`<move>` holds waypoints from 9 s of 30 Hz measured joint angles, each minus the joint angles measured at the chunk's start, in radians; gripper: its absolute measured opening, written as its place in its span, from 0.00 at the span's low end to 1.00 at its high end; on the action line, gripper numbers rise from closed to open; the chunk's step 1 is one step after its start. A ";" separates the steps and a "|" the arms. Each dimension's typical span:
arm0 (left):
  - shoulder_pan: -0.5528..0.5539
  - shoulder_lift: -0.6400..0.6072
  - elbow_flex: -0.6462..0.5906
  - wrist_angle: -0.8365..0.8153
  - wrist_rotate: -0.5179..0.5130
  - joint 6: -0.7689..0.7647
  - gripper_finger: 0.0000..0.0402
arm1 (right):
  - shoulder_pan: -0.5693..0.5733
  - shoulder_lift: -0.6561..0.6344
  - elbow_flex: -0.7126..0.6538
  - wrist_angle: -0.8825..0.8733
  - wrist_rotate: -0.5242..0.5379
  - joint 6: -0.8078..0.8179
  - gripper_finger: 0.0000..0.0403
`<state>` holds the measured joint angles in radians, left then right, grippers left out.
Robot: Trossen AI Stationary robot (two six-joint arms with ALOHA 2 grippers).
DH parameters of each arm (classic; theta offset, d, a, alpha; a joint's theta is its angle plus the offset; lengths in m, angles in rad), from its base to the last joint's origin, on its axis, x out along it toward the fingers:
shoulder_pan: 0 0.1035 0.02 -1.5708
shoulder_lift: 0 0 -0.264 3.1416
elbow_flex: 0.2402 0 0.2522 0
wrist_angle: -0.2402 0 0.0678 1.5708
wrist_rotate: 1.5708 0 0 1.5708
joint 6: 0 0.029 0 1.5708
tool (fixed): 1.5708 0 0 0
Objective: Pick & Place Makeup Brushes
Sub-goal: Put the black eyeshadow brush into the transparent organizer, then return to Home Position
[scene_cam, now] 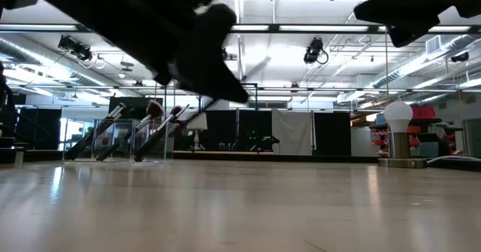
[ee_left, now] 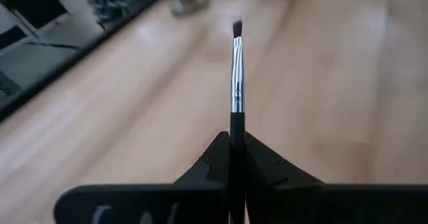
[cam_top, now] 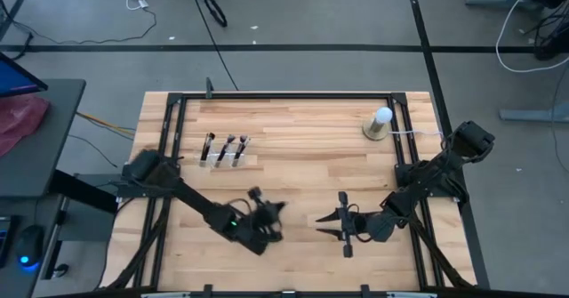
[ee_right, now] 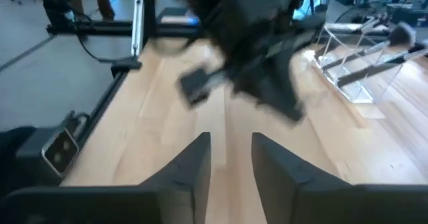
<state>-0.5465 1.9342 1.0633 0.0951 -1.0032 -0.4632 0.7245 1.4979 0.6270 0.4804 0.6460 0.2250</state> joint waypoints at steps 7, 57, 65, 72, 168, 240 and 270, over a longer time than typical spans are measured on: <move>0.024 -0.325 -0.397 0.427 -0.128 0.093 0.05 | 0.000 0.004 -0.001 0.003 -0.008 0.007 0.29; 0.229 -0.631 -0.941 0.741 -0.302 0.187 0.31 | -0.001 0.005 -0.001 0.010 -0.008 0.058 0.29; 0.219 -0.693 -0.750 0.758 -0.255 0.479 0.31 | -0.001 -0.017 -0.002 -0.020 -0.022 0.055 0.29; 0.127 -0.693 -0.541 0.651 -0.219 0.657 0.19 | -0.005 -0.254 -0.002 -0.314 -0.130 0.055 0.20; 0.375 -1.928 -1.055 0.010 0.510 0.309 0.07 | -0.704 -1.497 -0.608 -0.389 -0.610 0.002 0.07; 0.531 -1.932 -1.053 -0.084 0.970 0.423 0.07 | -0.754 -1.490 -0.610 -0.467 -0.636 -0.133 0.07; 0.543 -1.922 -1.056 -0.020 0.926 0.160 0.07 | -0.754 -1.490 -0.610 -0.467 -0.636 -0.133 0.07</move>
<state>-0.0036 0.0124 0.0078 0.0750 -0.0770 -0.3035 -0.0299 0.0074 0.0174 0.0135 0.0101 0.0917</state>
